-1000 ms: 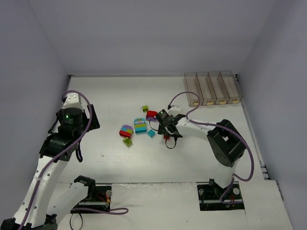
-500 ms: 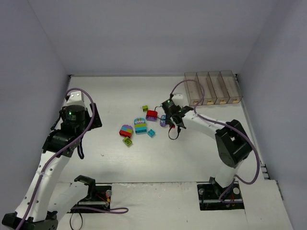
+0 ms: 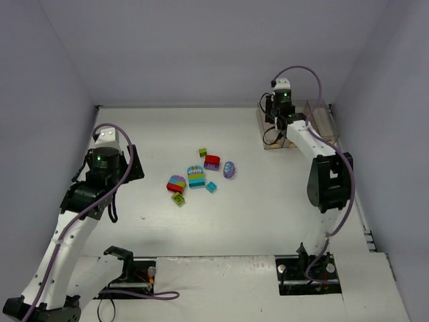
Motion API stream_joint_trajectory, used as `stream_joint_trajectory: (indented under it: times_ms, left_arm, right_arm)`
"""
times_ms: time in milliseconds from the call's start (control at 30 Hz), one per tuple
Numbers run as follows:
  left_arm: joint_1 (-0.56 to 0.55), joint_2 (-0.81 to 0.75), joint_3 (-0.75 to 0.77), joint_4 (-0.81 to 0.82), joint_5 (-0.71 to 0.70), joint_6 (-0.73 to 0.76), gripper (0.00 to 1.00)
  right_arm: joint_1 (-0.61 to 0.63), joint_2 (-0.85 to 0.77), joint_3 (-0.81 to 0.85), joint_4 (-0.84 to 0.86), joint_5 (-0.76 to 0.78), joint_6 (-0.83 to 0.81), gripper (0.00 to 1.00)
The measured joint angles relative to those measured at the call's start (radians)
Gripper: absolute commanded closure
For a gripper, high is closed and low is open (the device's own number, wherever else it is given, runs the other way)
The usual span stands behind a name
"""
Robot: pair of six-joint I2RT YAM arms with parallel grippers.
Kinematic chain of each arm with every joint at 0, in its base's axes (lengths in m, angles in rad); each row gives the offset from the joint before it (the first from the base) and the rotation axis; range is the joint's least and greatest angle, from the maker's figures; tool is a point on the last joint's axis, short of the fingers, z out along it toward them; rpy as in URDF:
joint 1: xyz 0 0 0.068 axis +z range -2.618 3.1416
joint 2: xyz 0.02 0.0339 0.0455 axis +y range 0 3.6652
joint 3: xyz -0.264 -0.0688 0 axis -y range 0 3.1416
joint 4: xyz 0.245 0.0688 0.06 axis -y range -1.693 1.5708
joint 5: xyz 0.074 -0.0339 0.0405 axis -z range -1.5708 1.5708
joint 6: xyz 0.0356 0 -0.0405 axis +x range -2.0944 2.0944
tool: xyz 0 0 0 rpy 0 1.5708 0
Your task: Sort the legos into containers by color
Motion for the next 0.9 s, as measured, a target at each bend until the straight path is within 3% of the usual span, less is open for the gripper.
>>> stream_joint_trajectory:
  times_ms: [133, 233, 333, 367, 467, 733, 900]
  left_arm:
    - [0.000, 0.000, 0.000, -0.001, 0.003, -0.001, 0.16]
    - [0.000, 0.000, 0.000, -0.002, 0.003, -0.003, 0.16]
    - [0.000, 0.001, 0.000, -0.003, 0.004, -0.006, 0.16]
    - [0.000, 0.002, 0.000, -0.003, 0.004, -0.008, 0.16]
    - [0.000, 0.005, 0.000, -0.004, 0.006, -0.014, 0.16]
    - [0.000, 0.007, -0.005, -0.009, 0.014, -0.018, 0.16]
    - [0.000, 0.011, -0.005, -0.009, 0.016, -0.018, 0.16]
  right_arm:
    - [-0.032, 0.126, 0.047, 0.006, -0.039, -0.039, 0.96]
    - [-0.048, 0.185, 0.056, -0.003, -0.055, -0.051, 0.84]
    - [-0.055, 0.224, 0.077, -0.011, -0.073, -0.062, 0.63]
    - [-0.055, 0.230, 0.086, -0.010, -0.079, -0.063, 0.52]
    - [-0.055, 0.232, 0.105, -0.008, -0.094, -0.069, 0.38]
    - [-0.048, 0.222, 0.113, -0.013, -0.134, -0.075, 0.34]
    - [0.029, 0.066, -0.017, -0.018, -0.167, -0.079, 0.30]
